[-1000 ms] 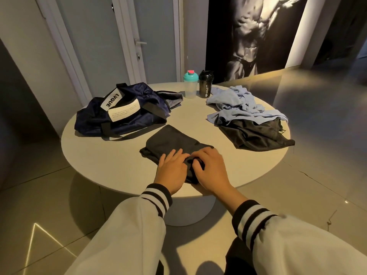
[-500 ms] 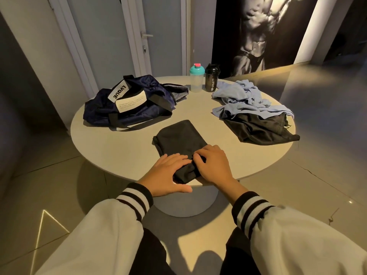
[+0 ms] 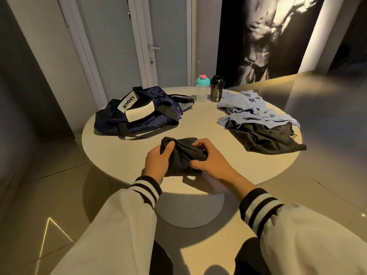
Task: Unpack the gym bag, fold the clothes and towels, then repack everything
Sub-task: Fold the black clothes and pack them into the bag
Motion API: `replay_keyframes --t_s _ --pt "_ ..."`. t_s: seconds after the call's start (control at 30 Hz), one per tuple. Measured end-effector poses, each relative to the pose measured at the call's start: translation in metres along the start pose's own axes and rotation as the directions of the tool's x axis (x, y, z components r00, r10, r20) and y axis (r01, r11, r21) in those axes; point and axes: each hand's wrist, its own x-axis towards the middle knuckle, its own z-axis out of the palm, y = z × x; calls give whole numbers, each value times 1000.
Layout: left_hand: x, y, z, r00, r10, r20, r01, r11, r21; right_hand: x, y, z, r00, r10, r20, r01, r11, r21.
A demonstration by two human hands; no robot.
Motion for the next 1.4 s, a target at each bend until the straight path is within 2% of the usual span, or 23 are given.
replay_keyframes --t_s 0.1,0.27,0.37,0.53,0.63,0.8,0.9,1.0,1.1,1.2,1.4 --pt "12 -1 -3 996 -46 -80 45 999 -23 16 0 -4 1000 -6 12 8 991 -136" --pt "7 -14 -7 999 31 19 -30 999 -28 41 12 15 993 -39 -115 10 970 -242" --pt "11 -18 -7 999 24 21 -26 995 100 49 17 23 984 -43 -173 2 974 -228" --pt "32 -23 -2 999 -6 -37 12 989 144 52 20 27 976 24 -216 -52 991 -124" --pt "40 -27 4 996 -5 -87 18 988 154 56 30 24 963 78 -257 -119 982 -144" --pt "35 -24 7 984 -9 -175 32 991 128 56 37 36 923 -103 -370 8 968 -250" --pt "34 -24 6 984 1 -180 19 994 110 55 41 42 888 -123 -443 18 972 -234" --pt "37 -29 7 987 37 -154 -10 985 175 52 39 41 887 -147 -438 45 971 -234" --pt "40 -33 11 991 29 -133 6 966 260 45 37 39 923 -115 -367 33 974 -222" --pt "37 -33 12 989 43 -139 0 956 293 43 39 37 939 -67 -338 -8 976 -216" --pt "34 -34 9 968 151 -200 -73 934 351 48 44 39 944 3 -331 -119 936 -330"
